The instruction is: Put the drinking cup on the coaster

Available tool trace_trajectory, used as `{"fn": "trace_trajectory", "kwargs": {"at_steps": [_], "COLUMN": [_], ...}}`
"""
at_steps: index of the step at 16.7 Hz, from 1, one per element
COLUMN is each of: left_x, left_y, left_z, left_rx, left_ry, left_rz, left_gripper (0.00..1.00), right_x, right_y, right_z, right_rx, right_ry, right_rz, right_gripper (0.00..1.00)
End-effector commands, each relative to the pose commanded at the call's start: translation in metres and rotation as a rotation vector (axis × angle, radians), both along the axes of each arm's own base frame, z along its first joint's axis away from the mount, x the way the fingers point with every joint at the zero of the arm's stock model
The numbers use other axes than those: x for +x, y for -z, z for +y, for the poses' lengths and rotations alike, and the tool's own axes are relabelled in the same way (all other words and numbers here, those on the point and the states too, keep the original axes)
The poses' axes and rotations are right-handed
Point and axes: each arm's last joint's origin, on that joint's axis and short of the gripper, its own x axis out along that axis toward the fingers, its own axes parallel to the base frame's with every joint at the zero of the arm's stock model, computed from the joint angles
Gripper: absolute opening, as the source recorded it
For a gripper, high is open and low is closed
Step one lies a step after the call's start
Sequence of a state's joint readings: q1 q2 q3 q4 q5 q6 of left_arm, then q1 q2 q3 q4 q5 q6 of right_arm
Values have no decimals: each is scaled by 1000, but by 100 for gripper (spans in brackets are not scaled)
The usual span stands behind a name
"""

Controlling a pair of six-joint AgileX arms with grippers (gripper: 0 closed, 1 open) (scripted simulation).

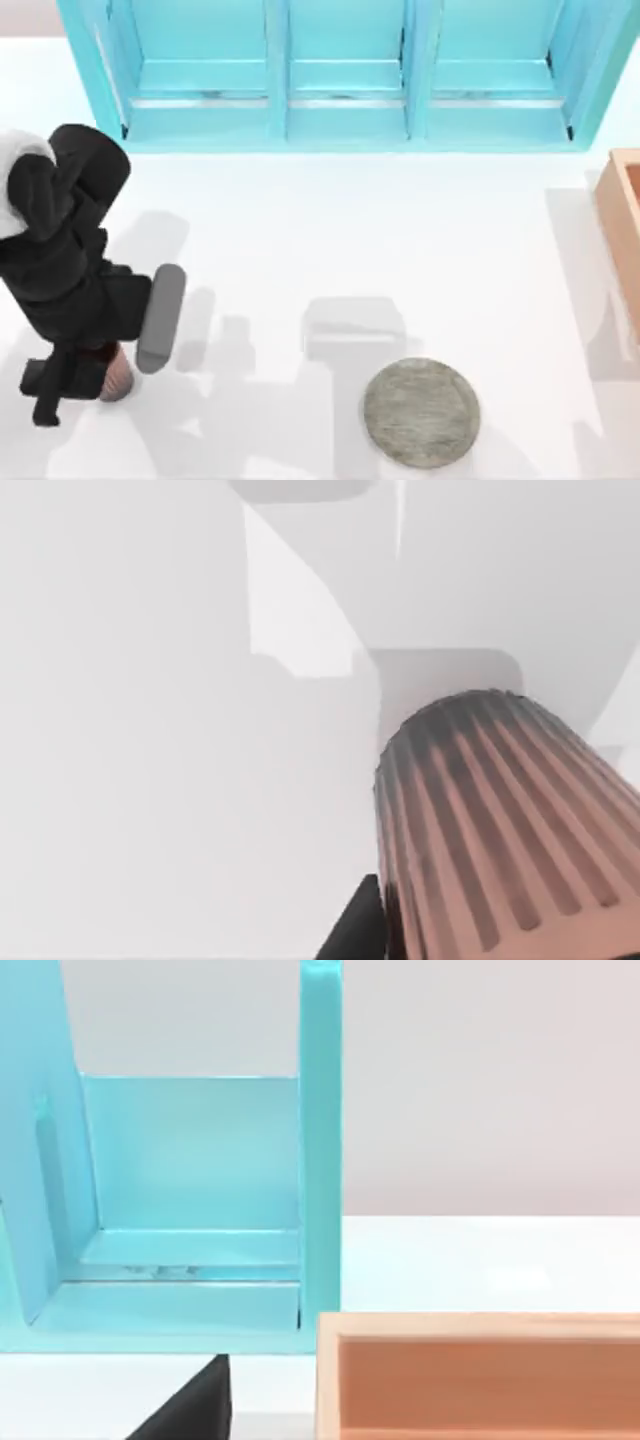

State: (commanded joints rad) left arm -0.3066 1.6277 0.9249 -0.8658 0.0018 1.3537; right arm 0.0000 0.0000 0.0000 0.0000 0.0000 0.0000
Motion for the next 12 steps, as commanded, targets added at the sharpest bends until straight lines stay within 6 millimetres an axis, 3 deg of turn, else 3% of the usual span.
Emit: {"fn": "trace_trajectory", "kwargs": {"at_steps": [3,6,12], "left_x": [3,7,11], "left_y": [-9,-22,-46], "left_z": [-12,-29,-75], "left_rx": [-10,-23,-57], "left_ry": [183,476,1349], "left_rz": [-4,-9,6], "left_gripper": [0,0,0], "right_x": [0,0,0], "right_y": [0,0,0], "right_z": [0,0,0], "right_rx": [0,0,0], "right_ry": [0,0,0], "right_rz": [0,0,0], "right_gripper": [100,100,100]}}
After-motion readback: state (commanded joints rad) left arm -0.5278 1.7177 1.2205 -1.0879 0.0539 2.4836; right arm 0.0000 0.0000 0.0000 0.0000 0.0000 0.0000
